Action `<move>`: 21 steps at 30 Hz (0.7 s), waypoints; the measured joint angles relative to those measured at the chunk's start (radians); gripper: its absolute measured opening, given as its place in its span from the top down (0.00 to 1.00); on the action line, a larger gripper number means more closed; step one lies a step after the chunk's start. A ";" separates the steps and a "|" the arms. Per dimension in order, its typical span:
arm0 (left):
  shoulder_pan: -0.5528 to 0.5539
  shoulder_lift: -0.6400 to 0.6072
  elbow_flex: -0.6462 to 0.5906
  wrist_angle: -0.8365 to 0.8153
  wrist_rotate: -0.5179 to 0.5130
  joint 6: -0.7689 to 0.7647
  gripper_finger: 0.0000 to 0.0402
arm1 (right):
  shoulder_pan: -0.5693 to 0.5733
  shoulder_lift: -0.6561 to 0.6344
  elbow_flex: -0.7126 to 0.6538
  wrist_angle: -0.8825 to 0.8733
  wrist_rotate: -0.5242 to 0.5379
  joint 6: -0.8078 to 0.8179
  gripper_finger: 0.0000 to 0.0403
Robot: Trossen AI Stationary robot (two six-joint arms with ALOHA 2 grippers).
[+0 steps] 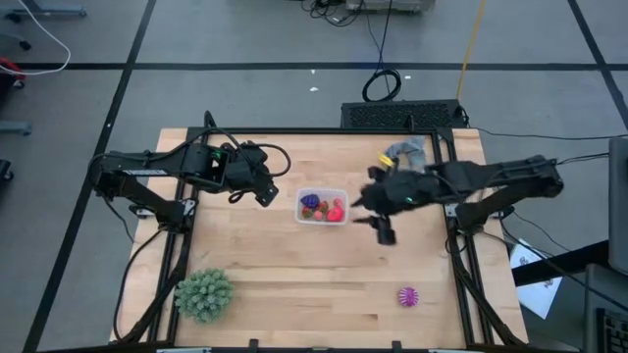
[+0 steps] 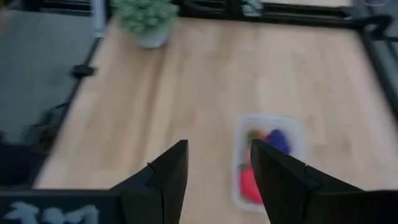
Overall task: Pick and placing Produce into tupperware
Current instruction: Put the onion into the transparent bin
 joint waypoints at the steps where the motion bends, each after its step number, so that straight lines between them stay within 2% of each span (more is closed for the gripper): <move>1: 0.000 0.000 0.000 0.000 0.000 -0.002 0.23 | 0.026 -0.012 0.000 -0.022 -0.001 0.024 0.59; 5: 0.000 0.000 0.000 0.000 0.009 -0.018 0.23 | 0.134 -0.034 0.000 -0.178 -0.001 0.169 0.59; 9: 0.000 0.000 0.000 0.000 0.026 -0.027 0.23 | 0.241 -0.033 -0.046 -0.297 -0.003 0.381 0.59; 14: 0.000 0.000 0.000 0.000 0.028 -0.055 0.23 | 0.331 -0.033 -0.153 -0.291 -0.127 0.605 0.59; 21: 0.000 0.000 0.000 0.000 0.032 -0.083 0.23 | 0.404 -0.034 -0.260 -0.262 -0.140 0.714 0.59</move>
